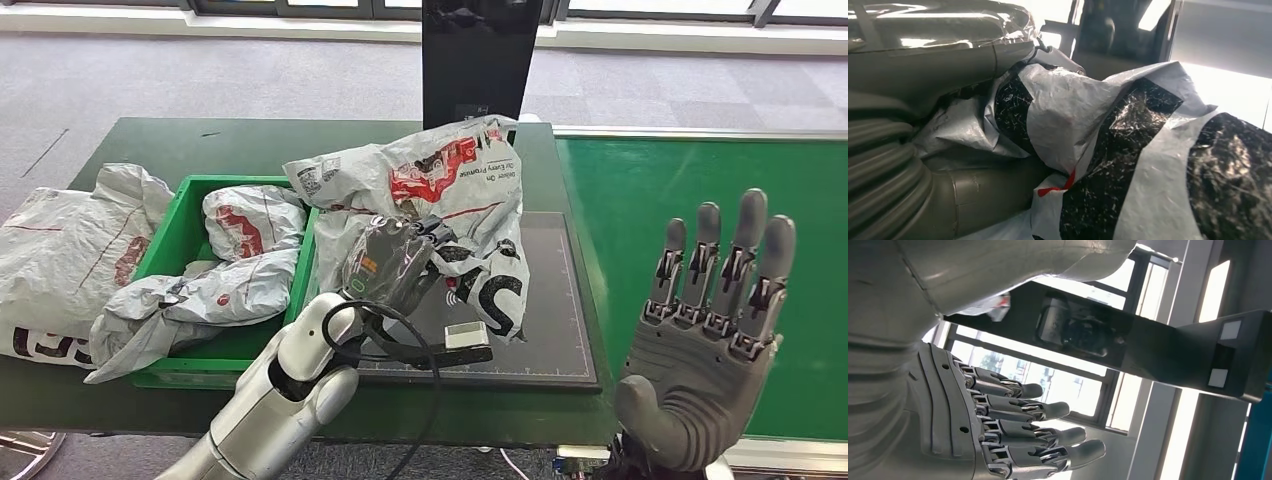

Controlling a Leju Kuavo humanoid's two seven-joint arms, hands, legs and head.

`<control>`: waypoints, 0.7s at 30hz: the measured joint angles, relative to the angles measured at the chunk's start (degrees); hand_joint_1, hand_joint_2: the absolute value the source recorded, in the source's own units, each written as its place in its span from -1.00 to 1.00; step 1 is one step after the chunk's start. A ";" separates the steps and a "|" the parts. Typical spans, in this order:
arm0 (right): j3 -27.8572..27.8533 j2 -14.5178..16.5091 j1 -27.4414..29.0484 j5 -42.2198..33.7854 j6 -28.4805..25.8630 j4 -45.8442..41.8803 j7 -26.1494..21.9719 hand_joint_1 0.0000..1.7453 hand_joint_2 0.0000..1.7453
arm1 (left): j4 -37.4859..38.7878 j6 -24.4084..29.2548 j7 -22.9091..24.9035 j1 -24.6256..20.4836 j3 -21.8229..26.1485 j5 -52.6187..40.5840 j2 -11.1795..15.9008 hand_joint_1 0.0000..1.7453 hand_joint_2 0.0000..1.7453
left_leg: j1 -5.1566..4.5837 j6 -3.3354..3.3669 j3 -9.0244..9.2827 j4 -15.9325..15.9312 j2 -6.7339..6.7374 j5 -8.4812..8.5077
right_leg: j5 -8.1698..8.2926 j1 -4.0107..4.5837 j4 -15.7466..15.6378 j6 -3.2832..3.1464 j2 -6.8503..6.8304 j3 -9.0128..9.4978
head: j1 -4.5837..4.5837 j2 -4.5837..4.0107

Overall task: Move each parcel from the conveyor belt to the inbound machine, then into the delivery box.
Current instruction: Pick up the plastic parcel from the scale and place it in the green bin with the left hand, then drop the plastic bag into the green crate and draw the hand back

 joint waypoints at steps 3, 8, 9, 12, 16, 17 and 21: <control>-0.02 0.02 0.00 0.03 -0.09 -0.08 0.01 -1.00 1.00 | -2.85 0.14 -0.11 0.65 0.33 -0.29 0.63 1.00 1.00 | 0.00 0.00 -0.01 0.00 0.00 0.00 | 0.00 0.00 0.00 0.00 0.01 -0.01 | 0.00 0.00; -0.02 0.16 0.00 0.03 -0.17 -0.15 0.01 -1.00 1.00 | -5.17 0.14 -0.15 1.23 0.43 -0.35 1.34 1.00 1.00 | -0.01 0.00 -0.01 0.00 0.00 0.00 | 0.01 -0.01 -0.01 0.00 0.01 -0.01 | -0.01 0.00; -0.02 0.22 0.00 0.03 -0.17 -0.15 0.01 -1.00 1.00 | -5.43 0.14 -0.15 1.27 0.44 -0.35 1.45 1.00 1.00 | 0.00 0.00 -0.01 0.00 0.00 0.00 | 0.01 0.00 0.00 0.00 0.01 -0.02 | -0.01 0.00; -0.02 0.29 0.00 0.03 -0.17 -0.16 0.01 -1.00 1.00 | -5.99 0.14 -0.15 1.37 0.44 -0.35 1.72 1.00 1.00 | 0.00 0.00 -0.01 0.00 0.00 0.00 | 0.01 0.00 0.00 0.00 0.01 -0.02 | -0.01 0.00; -0.02 0.30 0.00 0.03 -0.17 -0.18 0.01 -1.00 1.00 | -6.33 0.14 -0.15 1.43 0.43 -0.35 1.90 1.00 1.00 | 0.00 0.00 -0.02 0.00 0.00 0.00 | 0.01 0.00 0.00 0.00 0.01 -0.03 | -0.01 0.00; -0.02 0.30 0.00 0.03 -0.18 -0.18 0.01 -1.00 1.00 | -6.39 0.17 -0.15 1.44 0.43 -0.37 1.94 1.00 1.00 | 0.00 0.00 -0.02 0.00 0.00 0.00 | 0.01 0.00 0.00 0.00 0.01 -0.03 | -0.01 0.00; -0.02 0.30 0.00 0.04 -1.04 -0.18 -0.01 -1.00 1.00 | -7.38 3.91 -0.25 1.48 0.45 -3.42 2.46 1.00 1.00 | 0.00 0.00 -0.05 0.00 0.00 0.00 | 0.01 0.00 0.00 0.00 0.02 -0.05 | -0.01 0.00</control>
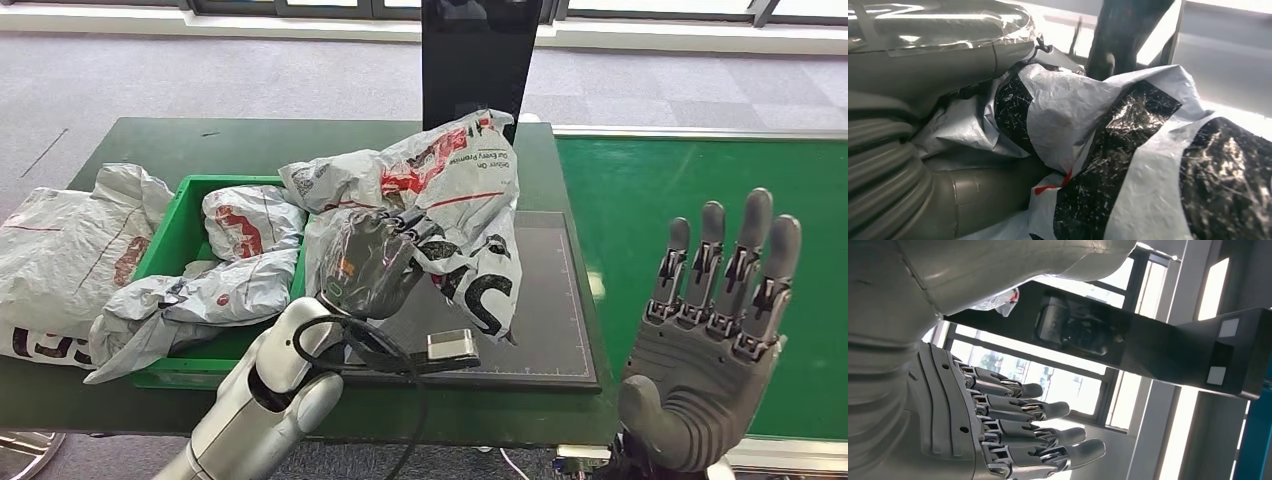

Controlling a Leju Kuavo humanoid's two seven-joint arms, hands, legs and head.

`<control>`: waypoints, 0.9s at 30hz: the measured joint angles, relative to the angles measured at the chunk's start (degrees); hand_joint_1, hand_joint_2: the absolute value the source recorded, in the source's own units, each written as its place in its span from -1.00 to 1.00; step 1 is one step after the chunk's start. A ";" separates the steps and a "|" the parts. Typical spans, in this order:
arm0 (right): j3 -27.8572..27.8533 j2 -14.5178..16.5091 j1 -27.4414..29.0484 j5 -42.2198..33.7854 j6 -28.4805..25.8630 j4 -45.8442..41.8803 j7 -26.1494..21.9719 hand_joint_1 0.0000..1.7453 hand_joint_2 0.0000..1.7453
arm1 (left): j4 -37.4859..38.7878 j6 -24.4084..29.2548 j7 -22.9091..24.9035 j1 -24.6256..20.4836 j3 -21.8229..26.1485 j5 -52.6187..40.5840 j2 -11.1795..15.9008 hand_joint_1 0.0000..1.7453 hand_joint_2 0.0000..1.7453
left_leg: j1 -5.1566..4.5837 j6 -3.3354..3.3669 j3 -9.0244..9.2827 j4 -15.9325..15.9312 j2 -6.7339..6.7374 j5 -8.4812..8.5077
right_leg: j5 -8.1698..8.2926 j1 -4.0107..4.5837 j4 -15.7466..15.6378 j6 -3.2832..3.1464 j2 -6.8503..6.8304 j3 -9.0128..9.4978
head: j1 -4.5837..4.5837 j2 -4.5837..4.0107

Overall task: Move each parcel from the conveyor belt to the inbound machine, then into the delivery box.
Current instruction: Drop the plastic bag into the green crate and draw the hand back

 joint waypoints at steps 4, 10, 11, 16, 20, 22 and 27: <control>0.00 0.00 0.01 0.04 -1.68 0.00 -0.01 -1.00 1.00 | -4.32 7.63 0.98 -0.04 0.60 -9.27 2.35 1.00 1.00 | 0.01 0.00 -0.01 0.00 0.00 0.00 | 0.00 0.01 0.02 0.00 0.02 -0.02 | 0.00 0.00; 0.04 -0.24 1.54 -0.20 -4.64 0.33 -0.91 -1.00 1.00 | -8.58 14.34 8.49 -2.40 5.52 -14.76 10.92 1.00 1.00 | 0.04 -0.10 0.03 -0.03 0.00 0.03 | -0.08 0.04 0.08 -0.11 0.00 -0.04 | 0.00 0.00; 0.16 -0.53 2.22 -0.23 -5.32 0.42 -1.11 -1.00 1.00 | -7.24 12.10 11.90 -2.42 7.04 -14.81 12.08 1.00 1.00 | 0.05 -0.11 0.05 -0.04 -0.01 0.03 | -0.11 0.04 0.08 -0.14 -0.02 -0.01 | 0.01 0.00; 2.26 -3.98 6.04 -1.21 -9.98 1.07 -2.88 -1.00 1.00 | 12.48 13.24 16.08 -0.95 19.25 -14.84 15.29 1.00 1.00 | 0.06 -0.29 0.08 -0.06 0.56 0.05 | 0.05 0.08 0.16 -0.40 0.44 -0.22 | 0.01 0.00; 3.56 -6.22 6.70 -2.36 -11.18 1.86 -3.07 -1.00 1.00 | 20.62 17.63 16.28 1.54 25.23 -14.85 16.68 1.00 1.00 | 0.10 -0.31 0.00 -0.05 0.57 0.07 | 0.12 0.12 0.17 -0.42 0.54 -0.33 | 0.00 0.00; 3.88 -6.99 6.72 -2.61 -11.20 2.21 -3.06 -1.00 1.00 | 21.73 16.07 16.35 3.02 26.74 -14.86 16.99 1.00 1.00 | 0.09 -0.31 -0.06 -0.05 0.51 0.06 | 0.10 0.12 0.17 -0.41 0.49 -0.34 | 0.00 0.00; 4.73 -8.80 6.70 -3.77 -11.31 2.93 -3.20 -1.00 1.00 | 22.64 7.34 15.06 5.40 29.29 -14.88 17.13 1.00 1.00 | 0.09 -0.31 -0.10 -0.05 0.46 0.00 | 0.06 0.11 0.15 -0.38 0.48 -0.38 | 0.00 0.00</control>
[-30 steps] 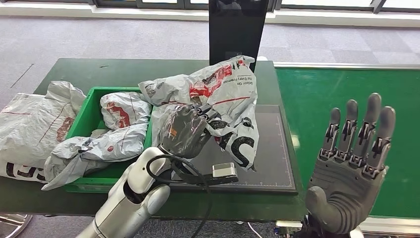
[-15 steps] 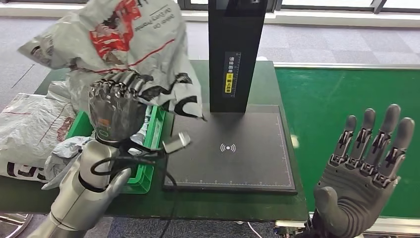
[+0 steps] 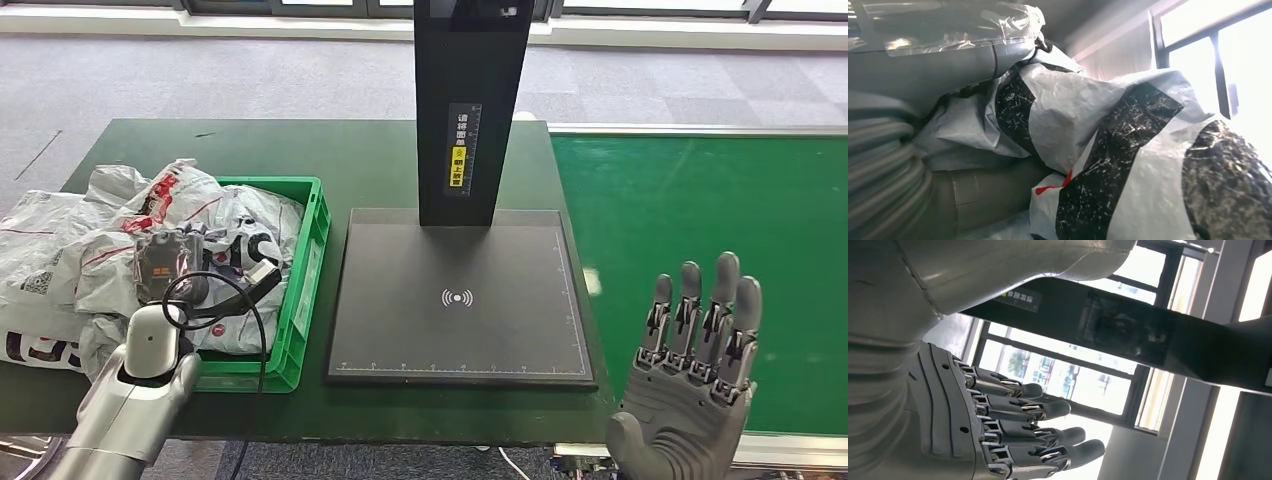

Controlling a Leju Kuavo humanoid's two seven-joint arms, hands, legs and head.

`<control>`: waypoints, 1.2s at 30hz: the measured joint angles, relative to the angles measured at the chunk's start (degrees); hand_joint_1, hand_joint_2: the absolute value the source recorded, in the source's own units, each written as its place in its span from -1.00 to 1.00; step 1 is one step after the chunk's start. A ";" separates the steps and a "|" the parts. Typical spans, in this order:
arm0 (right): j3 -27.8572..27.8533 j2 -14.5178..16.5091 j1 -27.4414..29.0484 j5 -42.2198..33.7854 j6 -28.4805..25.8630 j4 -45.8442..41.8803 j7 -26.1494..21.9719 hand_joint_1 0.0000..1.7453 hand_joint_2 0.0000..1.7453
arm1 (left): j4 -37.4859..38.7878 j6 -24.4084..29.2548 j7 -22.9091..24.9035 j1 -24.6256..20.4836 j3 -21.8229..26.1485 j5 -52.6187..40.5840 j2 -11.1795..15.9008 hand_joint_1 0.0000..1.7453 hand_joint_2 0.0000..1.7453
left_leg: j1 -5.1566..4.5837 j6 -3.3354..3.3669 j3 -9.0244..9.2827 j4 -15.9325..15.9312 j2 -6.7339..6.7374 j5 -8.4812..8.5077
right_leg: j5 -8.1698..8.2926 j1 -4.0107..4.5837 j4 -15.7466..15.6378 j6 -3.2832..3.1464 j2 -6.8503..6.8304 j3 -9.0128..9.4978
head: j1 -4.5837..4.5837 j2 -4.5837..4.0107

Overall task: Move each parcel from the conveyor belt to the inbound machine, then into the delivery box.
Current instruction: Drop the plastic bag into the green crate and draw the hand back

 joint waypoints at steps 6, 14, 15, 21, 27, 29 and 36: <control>0.08 -1.68 -0.02 -1.27 -0.02 0.93 -0.54 -1.00 1.00 | 2.68 -5.83 -1.88 0.83 2.24 0.04 -0.23 1.00 1.00 | 0.00 -0.03 0.06 0.00 0.04 -0.01 | -0.02 0.06 0.00 -0.01 -0.01 0.03 | 0.00 0.00; 0.33 -2.17 0.56 0.47 -1.02 1.07 1.40 -1.00 1.00 | -0.80 1.36 -6.10 3.62 6.88 14.12 -3.38 -1.00 -1.00 | 0.00 -0.09 0.11 -0.01 0.03 0.01 | -0.03 0.12 0.03 -0.04 -0.01 0.04 | 0.00 0.00; 0.52 -2.17 0.73 0.74 -1.41 1.04 1.85 -1.00 1.00 | -2.92 2.51 -8.15 4.78 7.89 20.39 -4.36 -1.00 -1.00 | 0.00 -0.10 0.10 -0.01 0.03 0.01 | -0.04 0.11 0.03 -0.05 0.00 0.03 | 0.00 0.00; 1.08 -2.15 2.31 -0.67 -3.42 0.88 3.40 -1.00 1.00 | -20.23 3.75 -24.16 14.76 11.04 63.84 -11.26 -1.00 -1.00 | 0.00 -0.04 0.08 0.00 0.03 -0.17 | -0.14 0.03 0.00 -0.01 0.01 0.03 | 0.00 0.00; 1.08 -2.15 4.72 1.29 -5.39 0.10 5.29 -1.00 1.00 | -34.43 8.21 -31.49 24.97 8.23 79.23 -16.56 -1.00 -1.00 | -0.04 0.09 0.08 0.00 -0.03 -0.29 | -0.30 -0.05 -0.05 0.16 -0.05 0.07 | 0.00 0.00; 1.08 -2.15 5.52 1.56 -6.12 -0.28 5.90 -1.00 1.00 | -37.81 10.35 -32.90 27.41 6.78 79.95 -17.53 -1.00 -1.00 | -0.04 0.09 0.08 0.00 -0.04 -0.32 | -0.33 -0.05 -0.05 0.15 -0.06 0.08 | 0.00 0.00; 1.08 -2.15 7.58 1.61 -7.23 -0.92 7.04 -1.00 1.00 | -45.00 11.23 -32.55 32.58 2.80 81.26 -18.46 -1.00 -1.00 | -0.03 0.10 0.10 0.00 -0.06 -0.34 | -0.38 -0.04 -0.05 0.17 -0.07 0.12 | 0.00 0.00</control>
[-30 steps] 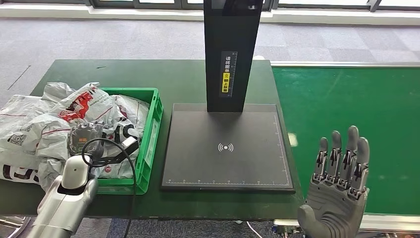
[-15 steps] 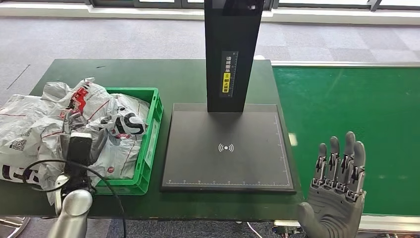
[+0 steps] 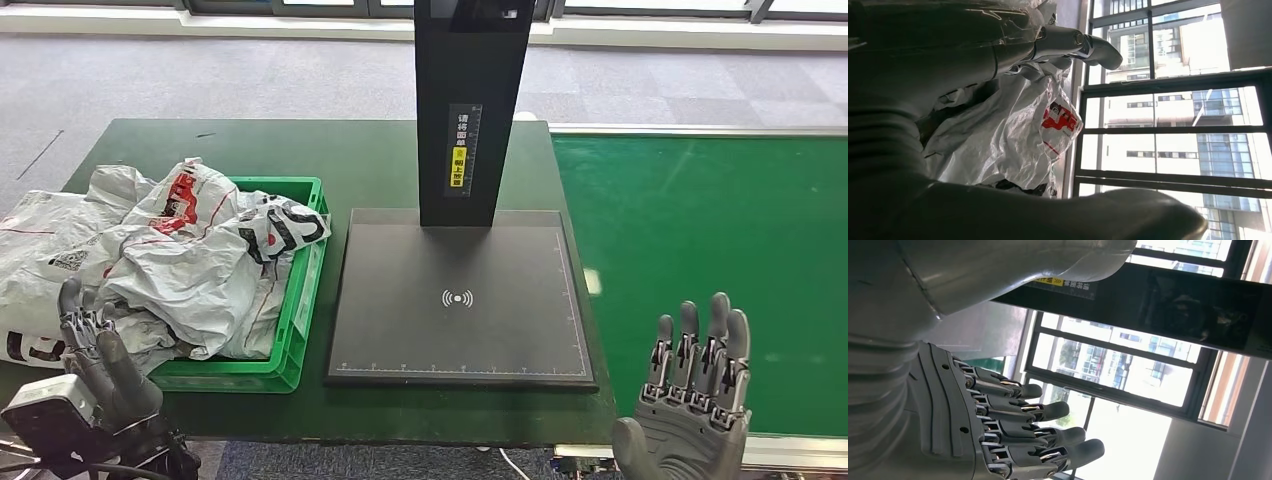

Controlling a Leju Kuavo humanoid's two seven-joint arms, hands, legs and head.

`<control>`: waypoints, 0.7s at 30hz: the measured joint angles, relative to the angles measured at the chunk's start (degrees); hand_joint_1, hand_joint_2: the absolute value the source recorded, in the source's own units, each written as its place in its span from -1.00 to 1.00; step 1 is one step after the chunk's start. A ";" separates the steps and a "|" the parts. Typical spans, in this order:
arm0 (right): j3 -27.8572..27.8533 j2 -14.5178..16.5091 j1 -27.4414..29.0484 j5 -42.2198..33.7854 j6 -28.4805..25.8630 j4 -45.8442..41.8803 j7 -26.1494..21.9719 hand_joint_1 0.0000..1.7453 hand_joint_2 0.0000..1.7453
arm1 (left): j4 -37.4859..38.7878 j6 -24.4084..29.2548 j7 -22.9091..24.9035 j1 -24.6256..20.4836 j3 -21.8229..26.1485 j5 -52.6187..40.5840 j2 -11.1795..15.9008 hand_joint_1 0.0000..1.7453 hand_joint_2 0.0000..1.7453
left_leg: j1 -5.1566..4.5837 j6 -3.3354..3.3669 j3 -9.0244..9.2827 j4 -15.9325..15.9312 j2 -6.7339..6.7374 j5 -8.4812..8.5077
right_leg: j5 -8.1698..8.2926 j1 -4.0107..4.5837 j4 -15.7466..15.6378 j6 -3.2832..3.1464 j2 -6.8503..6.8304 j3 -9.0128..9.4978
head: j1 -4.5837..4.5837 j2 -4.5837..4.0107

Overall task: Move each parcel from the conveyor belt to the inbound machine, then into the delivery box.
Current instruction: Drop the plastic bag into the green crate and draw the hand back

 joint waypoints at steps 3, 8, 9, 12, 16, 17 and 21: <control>0.00 0.00 0.31 -0.01 0.00 -0.12 -0.01 -1.00 1.00 | -1.09 -0.01 0.07 0.54 -0.62 0.15 -0.07 -1.00 -1.00 | 0.00 0.00 0.02 0.00 0.00 0.01 | 0.00 0.00 0.00 0.00 0.00 0.04 | 0.00 0.00; 0.00 0.00 0.45 -0.02 0.00 -0.26 0.00 -1.00 1.00 | -1.84 -0.04 0.10 0.83 -0.87 0.37 -0.09 -1.00 -1.00 | 0.00 0.00 0.05 0.00 0.00 0.01 | 0.01 -0.01 0.00 0.00 0.00 0.06 | 0.00 0.00; 0.00 0.00 0.47 -0.01 0.00 -0.26 0.04 -1.00 1.00 | -1.96 -0.04 0.03 0.88 -0.91 0.34 -0.09 -1.00 -1.00 | 0.00 0.00 0.05 0.00 0.00 0.01 | 0.01 -0.01 0.00 0.00 0.00 0.07 | 0.00 0.00; -0.01 0.00 0.55 0.02 -0.01 -0.26 0.34 -1.00 1.00 | -2.58 0.01 -0.70 1.12 -1.23 -0.03 -0.09 -1.00 -1.00 | 0.00 0.00 0.05 0.00 0.00 0.01 | 0.01 -0.01 0.00 0.00 0.00 0.07 | 0.00 0.00; -0.03 0.00 0.89 -0.30 -0.14 -0.26 0.43 -1.00 1.00 | -3.97 -0.08 -0.68 1.98 -2.57 -1.99 0.12 -1.00 -1.00 | 0.00 0.00 0.04 0.00 -0.01 0.00 | 0.00 -0.01 0.00 0.00 0.00 0.05 | 0.00 0.00; -0.06 0.01 1.08 -0.36 -0.10 -0.26 0.42 -1.00 1.00 | -4.29 -0.07 -0.30 2.20 -3.12 -2.89 0.30 -1.00 -1.00 | 0.00 0.00 0.04 0.00 -0.02 0.00 | -0.01 -0.01 0.00 0.01 -0.02 0.05 | 0.00 0.00; -1.12 0.57 1.67 -0.08 1.43 -0.58 0.03 -1.00 1.00 | -4.83 -2.14 -1.18 2.72 -5.50 0.18 1.76 -1.00 -1.00 | 0.00 0.01 0.03 0.00 -0.06 -0.01 | -0.03 -0.01 0.00 0.02 -0.06 0.06 | 0.00 0.00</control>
